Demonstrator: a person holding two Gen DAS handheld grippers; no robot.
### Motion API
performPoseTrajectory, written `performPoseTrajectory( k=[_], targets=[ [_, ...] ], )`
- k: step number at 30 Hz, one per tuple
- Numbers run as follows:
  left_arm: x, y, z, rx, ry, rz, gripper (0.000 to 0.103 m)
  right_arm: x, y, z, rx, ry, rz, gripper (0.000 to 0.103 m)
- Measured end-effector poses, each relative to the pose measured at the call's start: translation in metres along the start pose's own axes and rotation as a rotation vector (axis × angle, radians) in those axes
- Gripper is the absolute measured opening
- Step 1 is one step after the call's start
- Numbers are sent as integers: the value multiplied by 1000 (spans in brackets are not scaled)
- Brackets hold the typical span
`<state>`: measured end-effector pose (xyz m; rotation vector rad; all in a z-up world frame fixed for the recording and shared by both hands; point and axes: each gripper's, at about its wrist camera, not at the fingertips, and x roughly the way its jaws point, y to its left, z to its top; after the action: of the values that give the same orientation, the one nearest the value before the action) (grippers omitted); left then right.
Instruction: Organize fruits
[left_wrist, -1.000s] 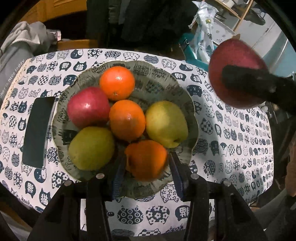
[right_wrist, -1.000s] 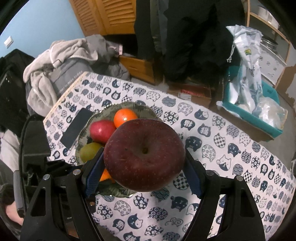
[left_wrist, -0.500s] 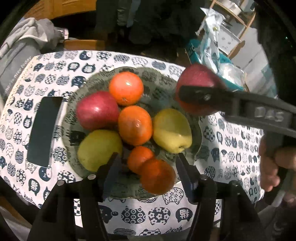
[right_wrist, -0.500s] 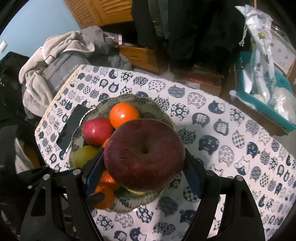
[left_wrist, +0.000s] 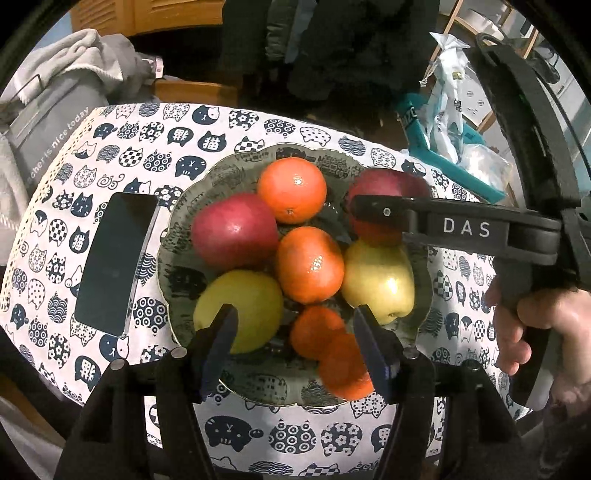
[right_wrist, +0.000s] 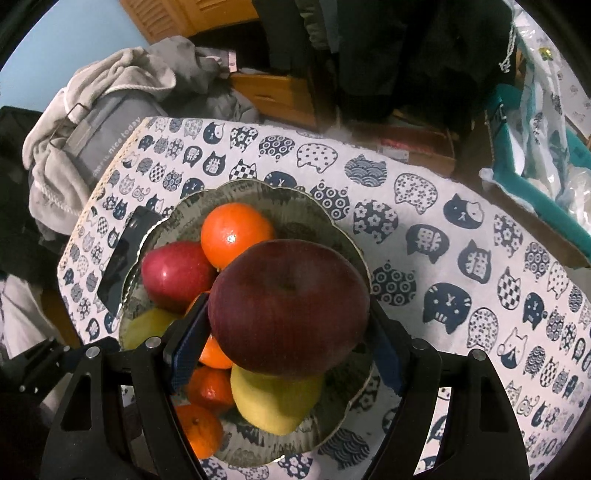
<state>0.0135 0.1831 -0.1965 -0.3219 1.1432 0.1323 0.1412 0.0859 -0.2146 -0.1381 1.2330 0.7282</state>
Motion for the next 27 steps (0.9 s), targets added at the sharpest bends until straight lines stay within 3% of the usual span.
performPoseTrajectory(
  k=[11, 21, 27],
  targets=[
    [-14, -4, 4, 3, -28, -3, 67, -30, 9, -2, -20, -64, -16, 79],
    [-67, -23, 11, 65, -147, 30, 80, -113, 11, -10, -25, -232, -115, 79],
    [-103, -41, 11, 128, -227, 43, 82, -173, 9, -24, 5, -340, -136, 82]
  ],
)
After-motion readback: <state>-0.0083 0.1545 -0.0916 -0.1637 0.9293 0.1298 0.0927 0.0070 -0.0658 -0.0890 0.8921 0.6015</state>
